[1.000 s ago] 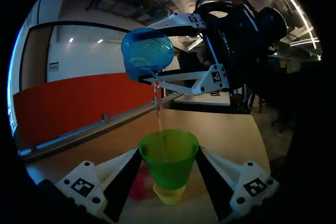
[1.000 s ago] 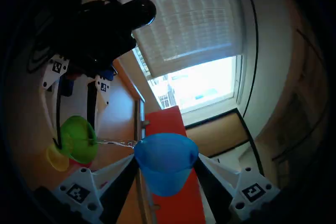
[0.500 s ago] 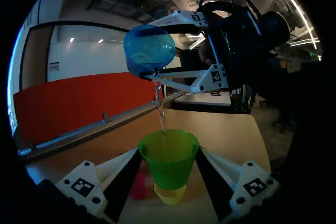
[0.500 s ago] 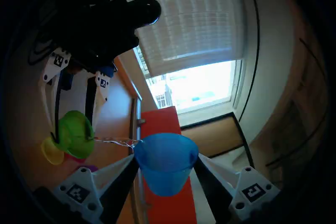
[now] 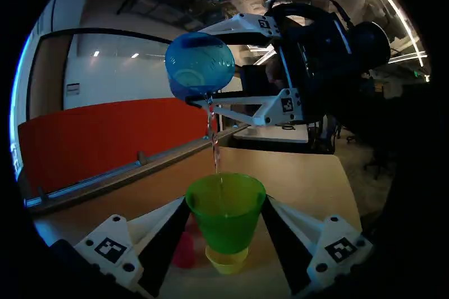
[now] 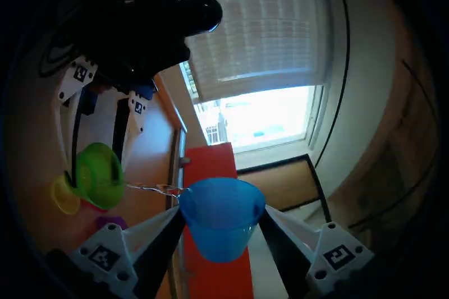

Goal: Pour water

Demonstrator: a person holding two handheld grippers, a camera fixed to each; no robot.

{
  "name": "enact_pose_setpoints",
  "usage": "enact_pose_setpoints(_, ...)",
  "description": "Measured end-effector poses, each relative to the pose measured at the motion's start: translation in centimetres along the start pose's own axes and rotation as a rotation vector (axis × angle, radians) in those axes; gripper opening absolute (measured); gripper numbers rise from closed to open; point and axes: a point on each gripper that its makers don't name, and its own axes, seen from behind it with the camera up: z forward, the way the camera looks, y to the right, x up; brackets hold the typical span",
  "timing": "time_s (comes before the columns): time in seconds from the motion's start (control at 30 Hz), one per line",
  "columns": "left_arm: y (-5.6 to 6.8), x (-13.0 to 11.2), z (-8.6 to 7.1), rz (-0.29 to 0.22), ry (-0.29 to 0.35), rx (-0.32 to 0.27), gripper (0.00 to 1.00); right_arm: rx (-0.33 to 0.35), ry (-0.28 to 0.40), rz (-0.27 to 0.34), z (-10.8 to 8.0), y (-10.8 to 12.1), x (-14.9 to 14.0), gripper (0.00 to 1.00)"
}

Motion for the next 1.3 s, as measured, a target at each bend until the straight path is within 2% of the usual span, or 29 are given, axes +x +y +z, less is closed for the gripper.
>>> enact_pose_setpoints(0.47, -0.1, 0.1, 0.1, 0.002, 0.002, 0.002, 0.87, -0.017, 0.004, -0.037, 0.2, 0.3, 0.3, 0.9)
enact_pose_setpoints(1.3, -0.5, 0.2, 0.0, -0.002, 0.008, 0.004, 0.87, -0.023, 0.015, -0.138, 0.5, 0.8, 1.2, 0.89)
